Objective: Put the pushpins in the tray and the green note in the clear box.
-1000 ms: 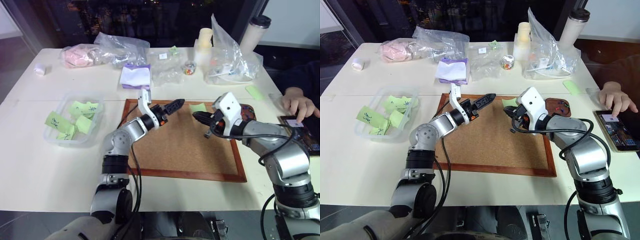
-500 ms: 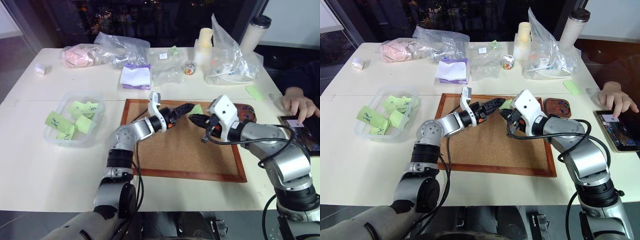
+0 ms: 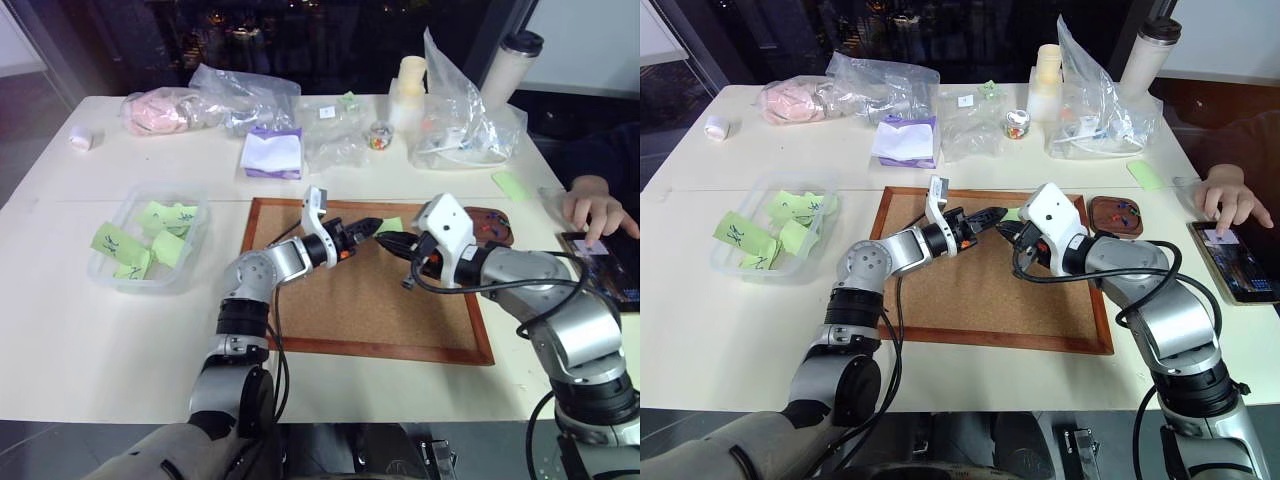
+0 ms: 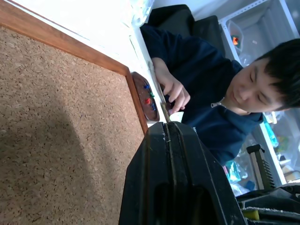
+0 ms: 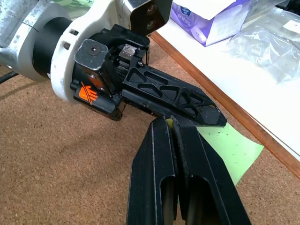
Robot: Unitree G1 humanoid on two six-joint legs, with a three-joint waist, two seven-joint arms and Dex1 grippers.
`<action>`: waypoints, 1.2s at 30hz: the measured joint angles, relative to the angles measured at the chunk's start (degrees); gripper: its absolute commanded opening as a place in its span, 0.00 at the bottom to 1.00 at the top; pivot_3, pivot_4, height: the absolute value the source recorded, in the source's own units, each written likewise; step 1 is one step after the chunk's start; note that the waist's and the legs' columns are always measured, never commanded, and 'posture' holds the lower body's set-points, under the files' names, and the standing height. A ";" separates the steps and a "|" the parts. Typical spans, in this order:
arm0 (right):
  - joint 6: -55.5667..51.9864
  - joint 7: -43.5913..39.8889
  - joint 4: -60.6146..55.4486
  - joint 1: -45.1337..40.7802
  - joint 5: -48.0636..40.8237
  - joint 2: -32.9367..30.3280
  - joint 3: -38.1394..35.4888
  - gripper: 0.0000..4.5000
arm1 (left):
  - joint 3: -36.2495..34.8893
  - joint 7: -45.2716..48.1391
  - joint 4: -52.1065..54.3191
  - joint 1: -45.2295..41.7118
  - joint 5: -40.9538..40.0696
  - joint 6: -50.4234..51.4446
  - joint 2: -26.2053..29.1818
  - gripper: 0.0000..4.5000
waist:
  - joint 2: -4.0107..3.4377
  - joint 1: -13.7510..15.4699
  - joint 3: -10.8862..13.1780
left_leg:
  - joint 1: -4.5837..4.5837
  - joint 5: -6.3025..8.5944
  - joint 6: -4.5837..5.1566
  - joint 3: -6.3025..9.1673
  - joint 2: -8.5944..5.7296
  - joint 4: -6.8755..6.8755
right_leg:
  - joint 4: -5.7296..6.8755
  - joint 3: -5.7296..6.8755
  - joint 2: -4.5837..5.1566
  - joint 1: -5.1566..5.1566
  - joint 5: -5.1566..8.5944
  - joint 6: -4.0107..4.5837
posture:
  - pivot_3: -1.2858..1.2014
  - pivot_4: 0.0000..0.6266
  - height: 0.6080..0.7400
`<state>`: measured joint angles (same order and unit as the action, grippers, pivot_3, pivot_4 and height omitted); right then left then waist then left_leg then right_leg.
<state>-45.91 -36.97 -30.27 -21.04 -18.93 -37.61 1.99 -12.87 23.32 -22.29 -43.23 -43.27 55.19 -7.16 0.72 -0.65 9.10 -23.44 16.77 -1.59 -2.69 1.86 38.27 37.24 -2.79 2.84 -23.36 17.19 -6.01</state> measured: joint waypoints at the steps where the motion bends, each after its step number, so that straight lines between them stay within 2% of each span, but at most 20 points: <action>1: -0.17 0.00 0.00 -0.01 -0.52 0.00 -0.48 0.00 | 0.68 0.31 -0.02 0.08 0.61 -0.72 0.60 0.02 | 0.00 0.00 0.00 | 0.00 0.00 0.00 0.00 0.00 0.00 | 0.00 0.00 0.00 0.00 0.00 0.00 | 0.52 0.24 1.00; 9: -3.43 0.90 0.30 -3.02 -6.14 -0.39 -9.93 0.00 | 5.47 3.63 -1.37 2.64 6.69 -5.99 3.69 0.02 | -0.01 0.03 -0.01 | 0.02 -0.01 -0.02 -0.02 0.00 0.01 | 0.02 0.00 0.02 0.02 0.00 0.00 | 0.52 0.24 1.00; 13: -3.90 1.90 4.22 -4.50 -8.38 0.19 -13.74 0.00 | 9.85 6.69 1.41 4.84 9.33 -7.71 5.90 0.02 | -0.02 0.00 -0.01 | 0.05 0.00 0.00 -0.03 0.00 0.01 | 0.03 -0.01 0.02 0.05 0.00 0.00 | 0.52 0.24 1.00; 17: -0.82 3.46 16.21 -3.79 -5.62 -1.61 -15.98 0.00 | 15.40 12.18 12.06 11.94 10.46 -8.06 12.32 0.02 | -0.03 -0.15 -0.02 | 0.06 -0.03 -0.06 -0.09 0.03 -0.01 | 0.07 -0.05 0.03 0.01 0.00 0.00 | 0.52 0.24 1.00; 23: 5.42 6.01 33.66 -5.00 -0.64 -2.12 -16.91 0.00 | 16.22 18.76 28.84 17.90 9.37 -7.12 23.59 0.02 | -0.07 -0.17 -0.04 | 0.11 -0.08 -0.13 -0.13 0.04 0.00 | 0.19 -0.08 0.02 0.02 -0.01 0.01 | 0.52 0.24 1.00; 28: 9.48 6.05 41.24 -6.69 0.89 -2.01 -15.95 0.00 | 15.64 21.49 34.70 19.64 7.69 -7.20 29.02 0.02 | -0.07 -0.16 -0.04 | 0.11 -0.06 -0.09 -0.13 0.04 0.01 | 0.19 -0.08 0.03 0.02 0.00 0.01 | 0.52 0.24 1.00; 32: 13.47 5.90 49.09 -8.60 2.63 -1.67 -15.20 0.00 | 12.21 22.58 36.29 20.23 7.34 -8.01 33.02 0.02 | -0.07 -0.22 -0.04 | 0.12 -0.01 0.00 -0.14 0.04 0.01 | 0.20 -0.08 0.02 0.02 0.00 0.01 | 0.52 0.24 1.00; 33: 14.73 6.12 51.60 -9.30 3.25 -1.63 -14.82 0.14 | 11.27 22.57 36.39 20.20 7.06 -8.31 33.66 0.00 | -0.07 -0.23 -0.04 | 0.12 0.00 0.01 -0.14 0.04 0.02 | 0.20 -0.08 0.02 0.02 0.00 0.01 | 0.52 0.24 1.00; 34: 15.96 6.44 54.22 -10.26 4.03 -1.52 -14.49 0.21 | 10.59 22.54 36.45 20.15 6.96 -8.49 34.41 0.00 | -0.07 -0.28 -0.04 | 0.12 -0.01 0.01 -0.15 0.04 0.02 | 0.20 -0.08 0.02 0.02 0.00 0.01 | 0.52 0.24 1.00; 36: 18.00 7.00 58.43 -11.72 5.02 -1.38 -14.18 0.44 | 9.04 22.36 36.45 20.08 6.91 -8.98 35.66 0.00 | -0.08 -0.33 -0.03 | 0.12 -0.03 -0.03 -0.14 0.05 0.02 | 0.20 -0.08 0.01 0.02 0.00 0.01 | 0.52 0.24 1.00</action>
<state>-27.90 -29.97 28.17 -32.77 -13.91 -38.99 -12.19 -3.82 45.69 14.15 -23.16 -36.35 46.21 28.49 0.65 -0.98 9.07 -23.33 16.74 -1.63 -2.83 1.91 38.29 37.44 -2.87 2.86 -23.34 17.19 -6.00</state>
